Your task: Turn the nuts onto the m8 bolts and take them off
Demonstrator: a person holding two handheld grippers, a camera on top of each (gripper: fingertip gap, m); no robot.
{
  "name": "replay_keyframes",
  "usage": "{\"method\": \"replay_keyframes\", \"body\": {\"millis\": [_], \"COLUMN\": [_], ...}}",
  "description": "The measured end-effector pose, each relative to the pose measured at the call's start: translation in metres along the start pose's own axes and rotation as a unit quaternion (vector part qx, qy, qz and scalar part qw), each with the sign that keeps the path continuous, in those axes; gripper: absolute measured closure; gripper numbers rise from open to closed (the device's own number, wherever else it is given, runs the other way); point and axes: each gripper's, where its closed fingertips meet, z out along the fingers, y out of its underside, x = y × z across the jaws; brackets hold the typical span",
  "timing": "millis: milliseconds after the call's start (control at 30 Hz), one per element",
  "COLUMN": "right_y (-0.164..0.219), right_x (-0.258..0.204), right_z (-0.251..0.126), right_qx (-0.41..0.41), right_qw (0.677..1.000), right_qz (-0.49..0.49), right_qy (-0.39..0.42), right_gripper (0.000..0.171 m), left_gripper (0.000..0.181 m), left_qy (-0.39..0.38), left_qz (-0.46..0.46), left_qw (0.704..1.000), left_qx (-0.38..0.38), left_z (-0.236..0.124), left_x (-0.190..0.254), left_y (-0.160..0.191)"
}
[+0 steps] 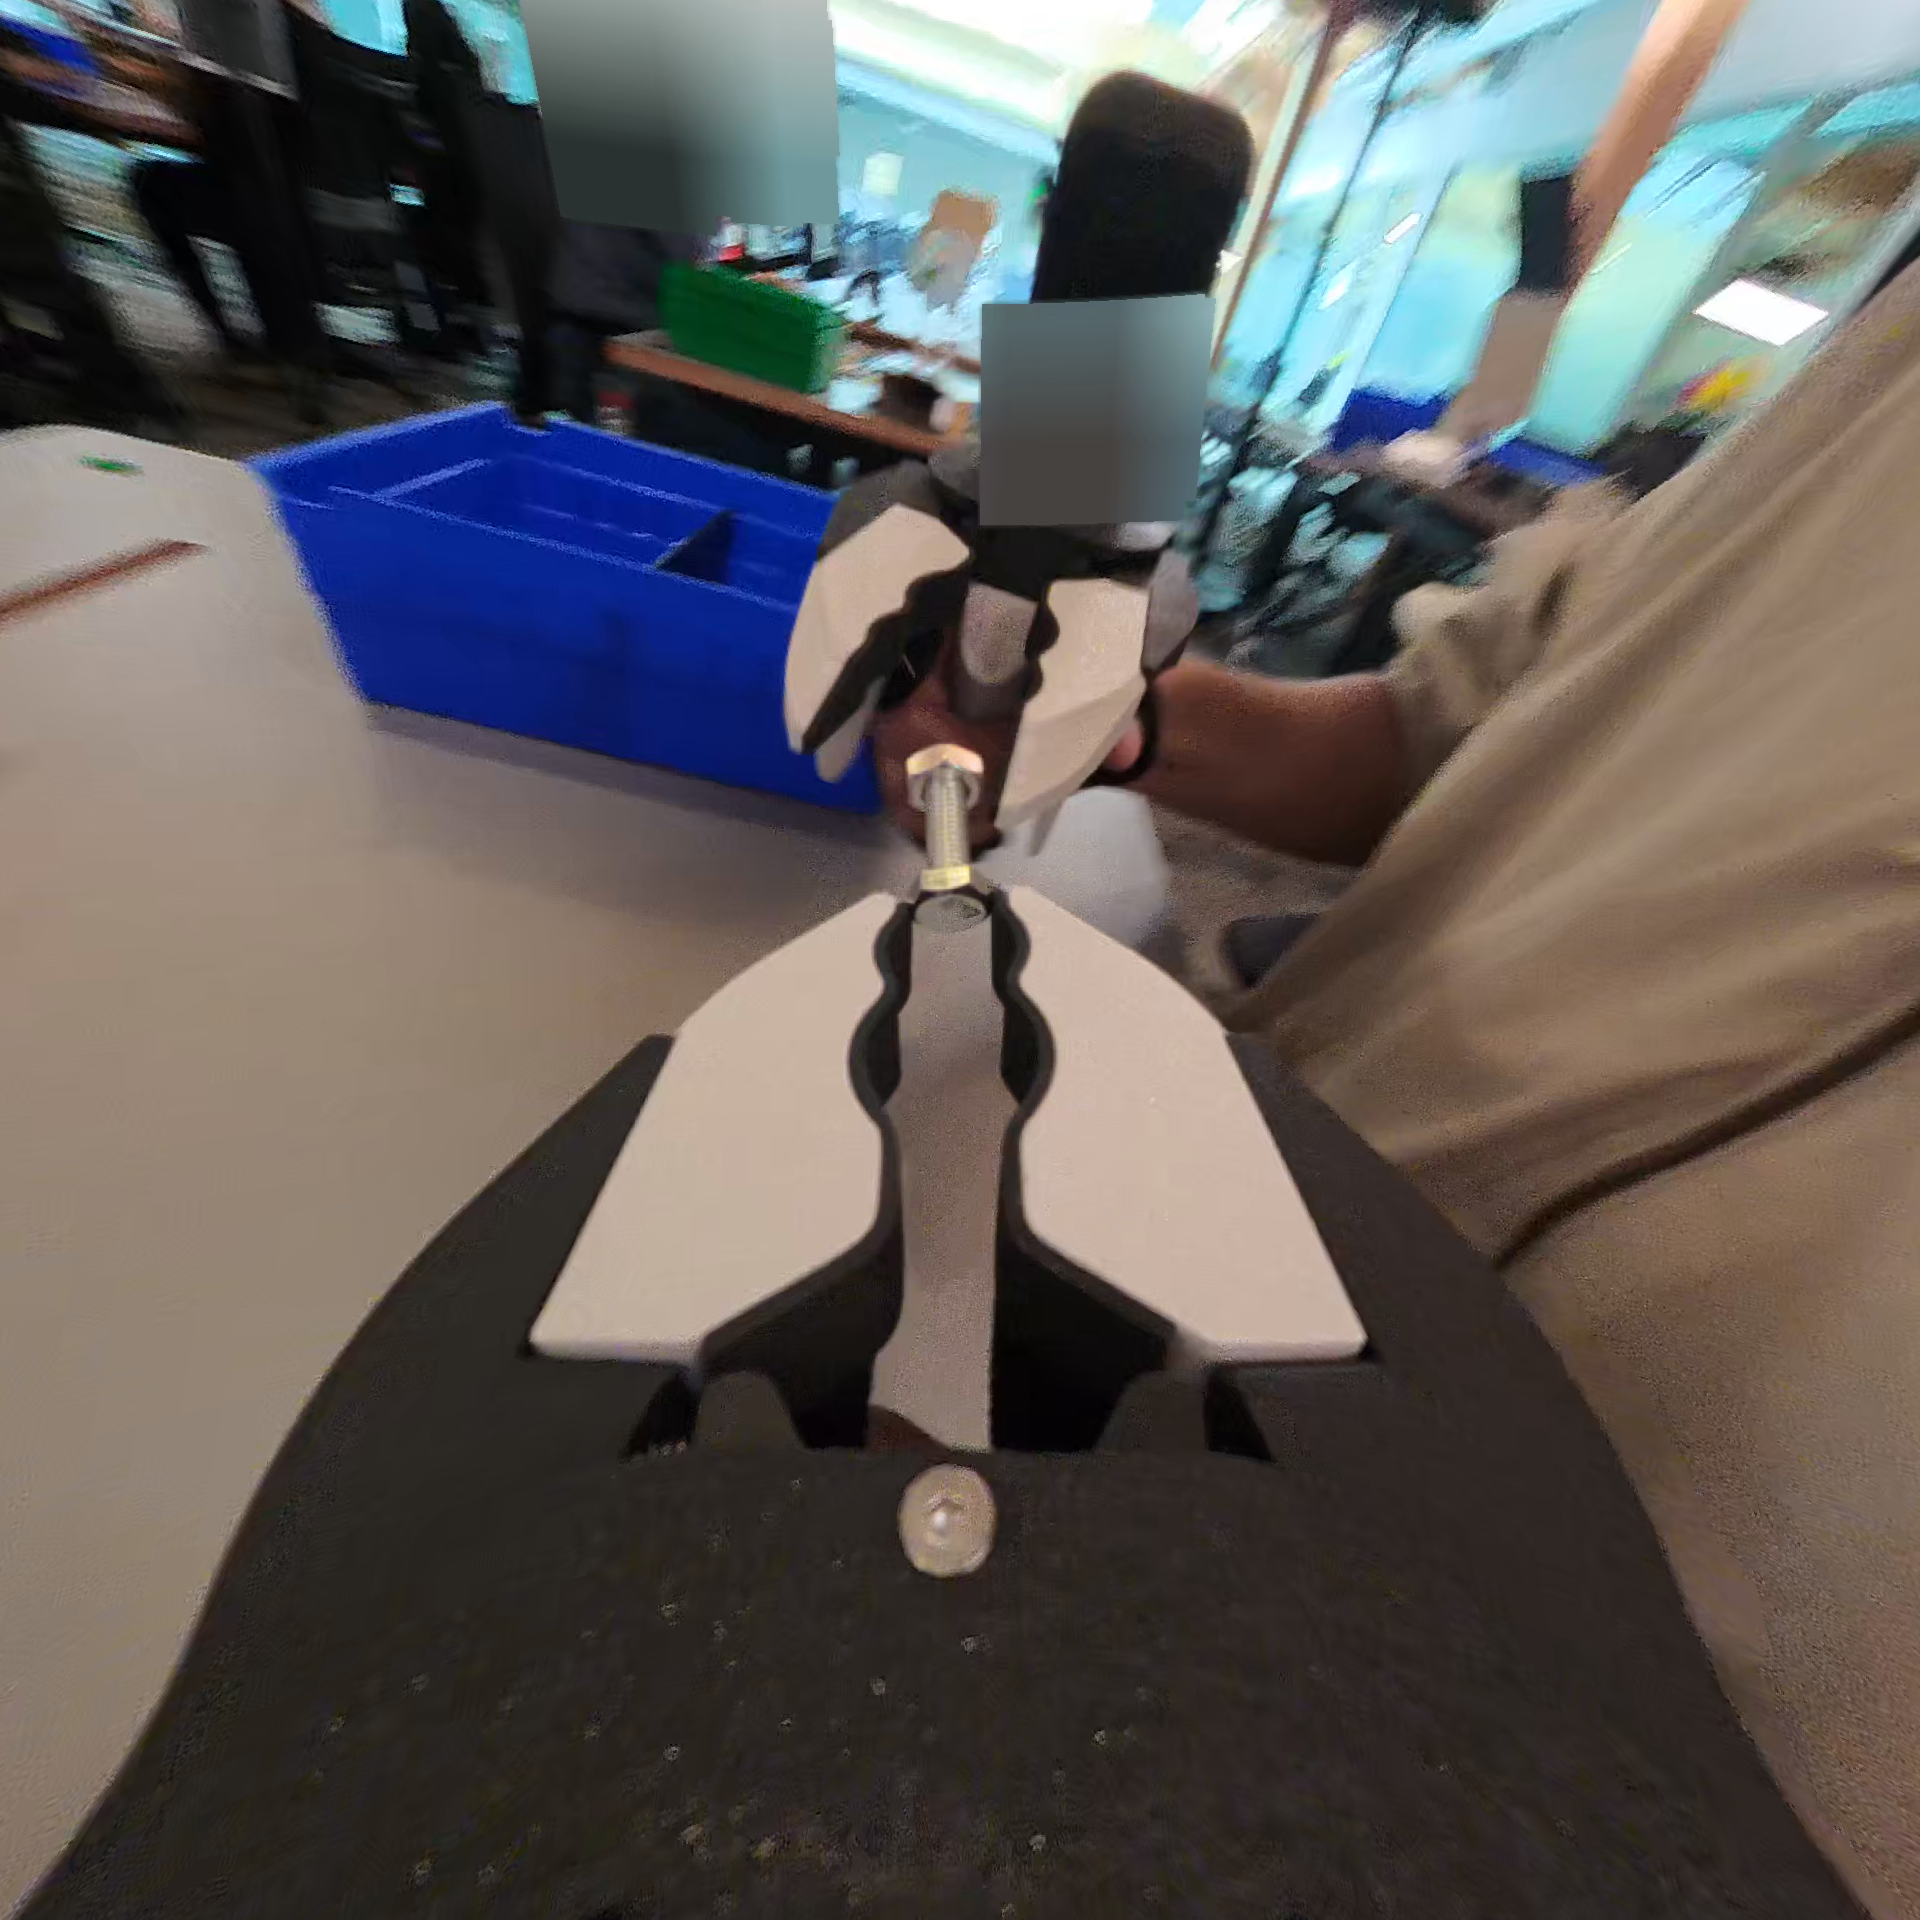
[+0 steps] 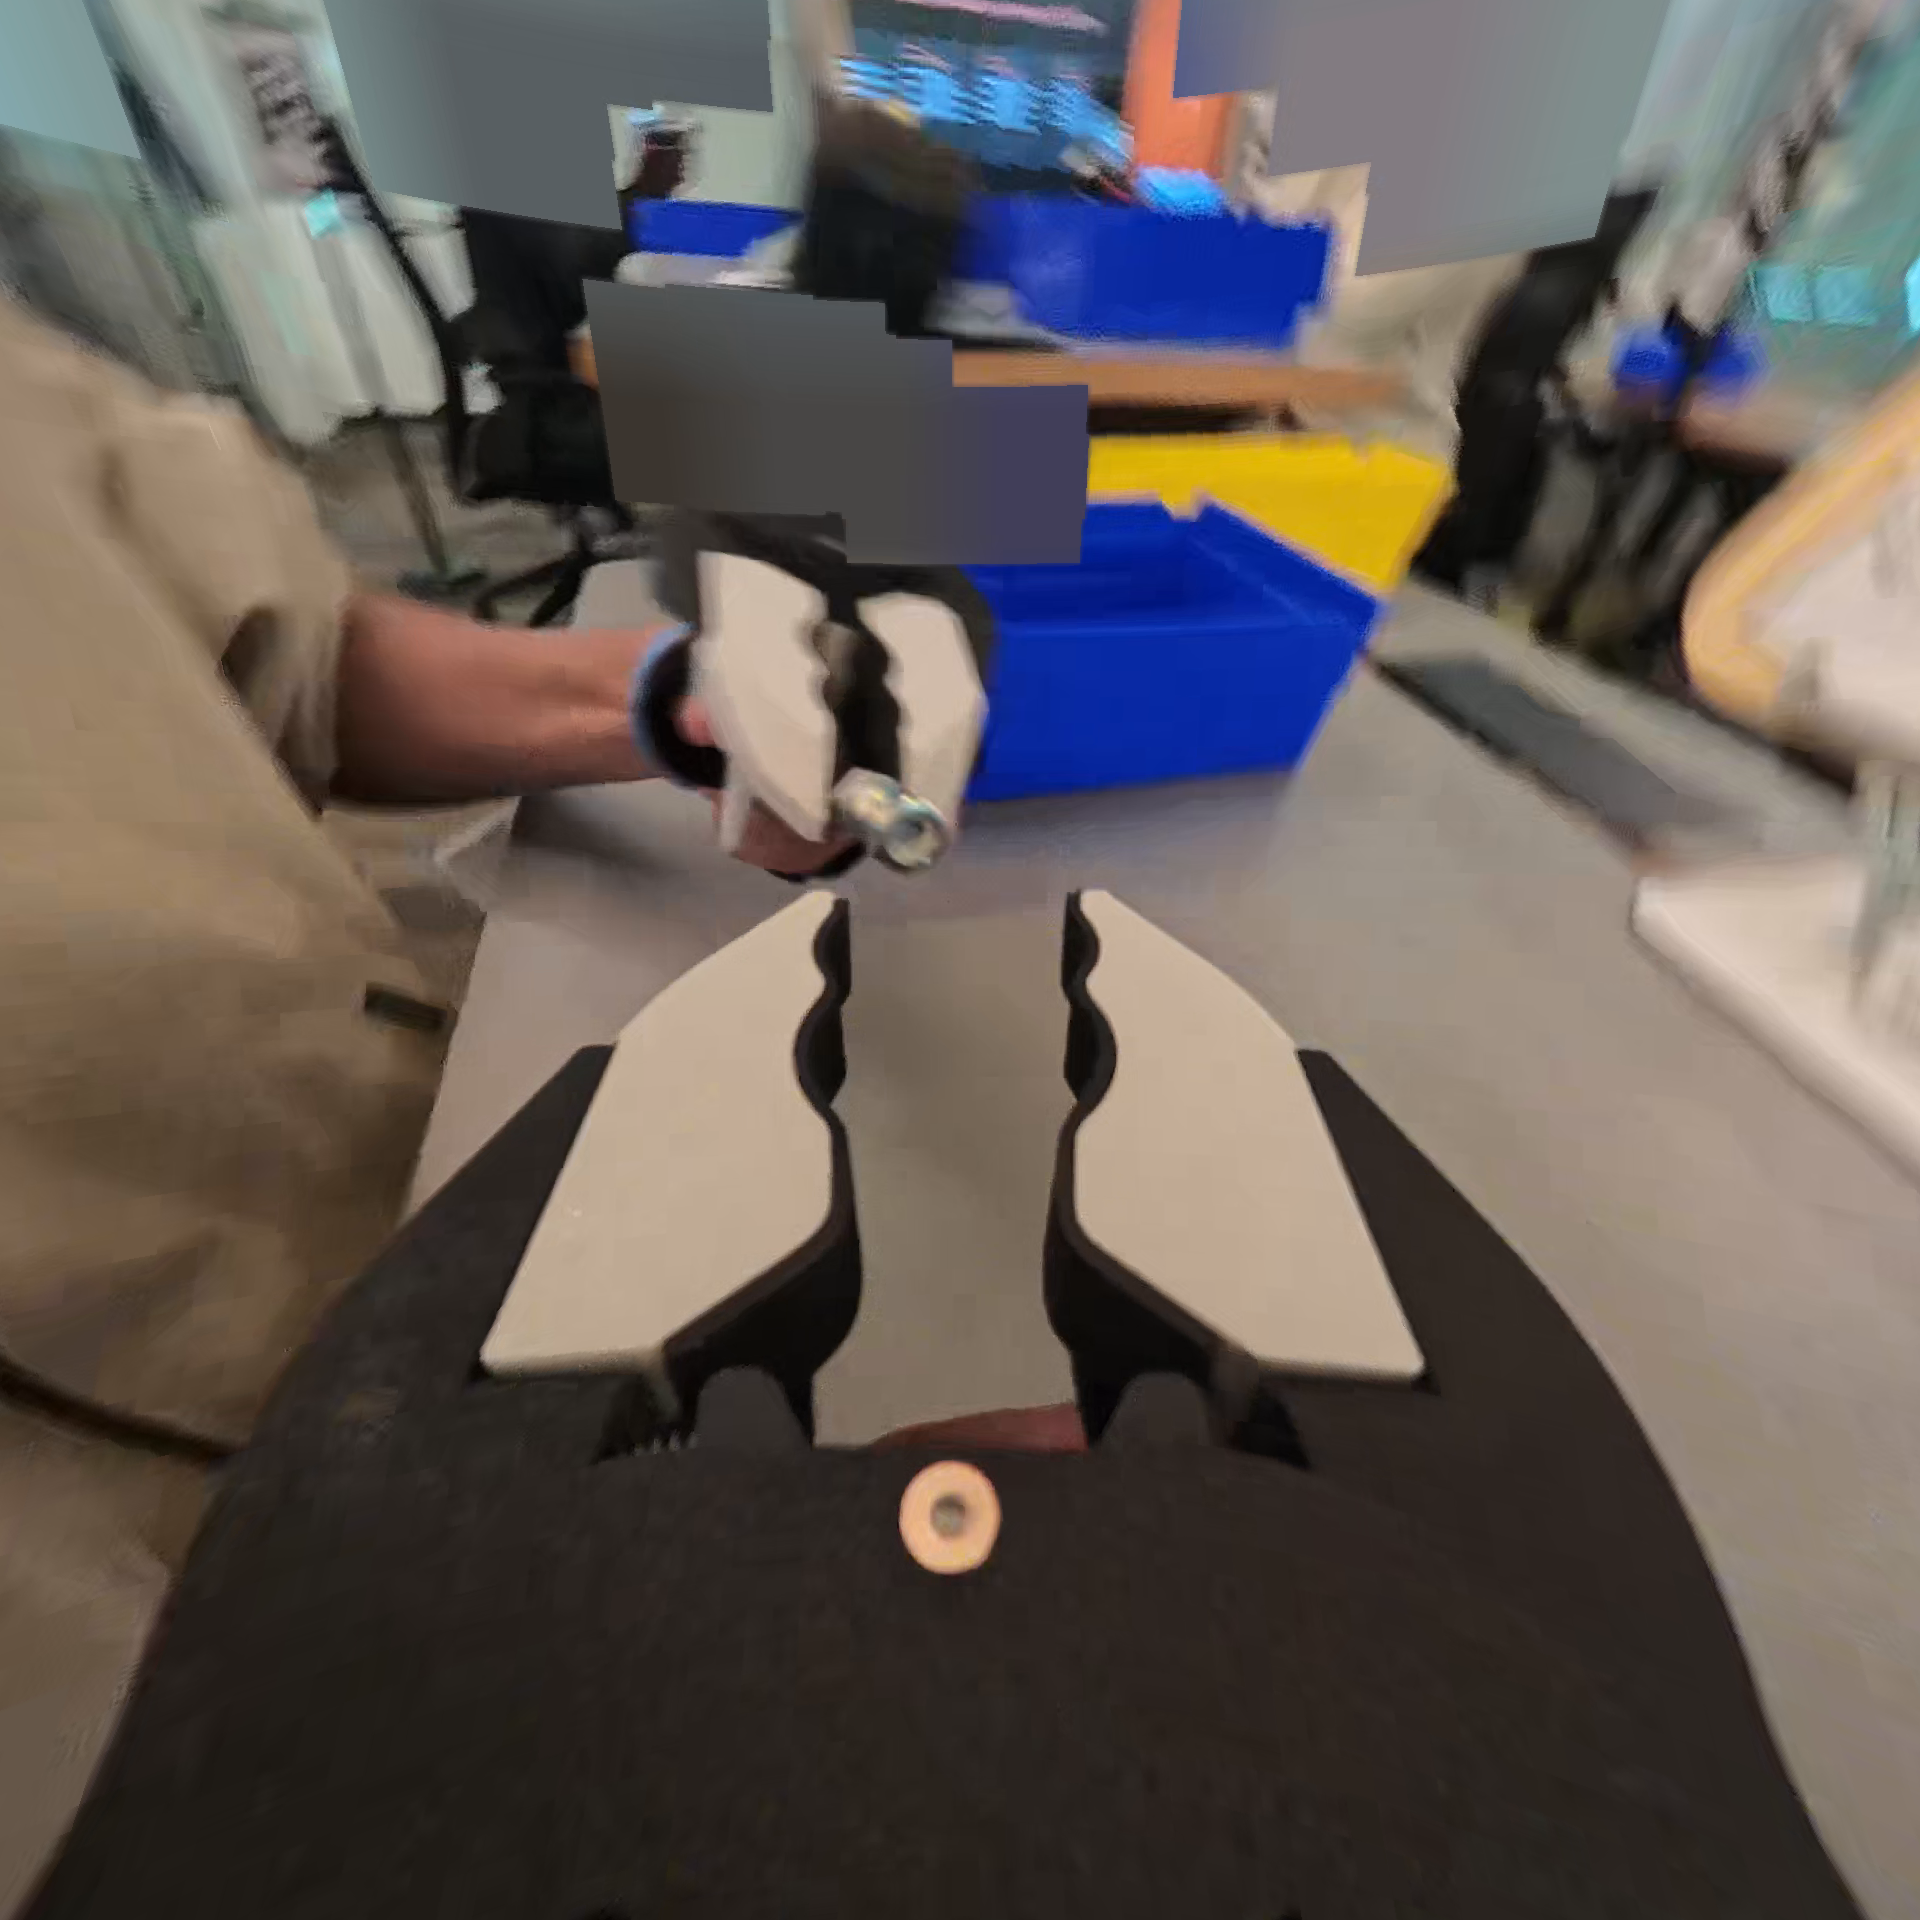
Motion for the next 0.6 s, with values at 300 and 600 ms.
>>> {"method": "replay_keyframes", "body": {"millis": [300,600], "right_y": [0.032,0.019], "right_x": [-0.009,-0.024], "right_z": [0.019,0.023], "right_qx": [0.046,0.010], "right_qw": [0.912,0.945], "right_qz": [0.406,0.318], "right_qy": [-0.031,-0.080], "right_gripper": [0.137,0.156], "left_gripper": [0.167,0.167], "left_qy": [-0.140,-0.094], "left_qz": [0.167,0.121], "left_qw": [0.972,0.986], "left_qx": [-0.088,-0.068], "left_z": [0.003,0.006], "left_x": [-0.014,0.003], "left_y": [0.031,0.029]}}
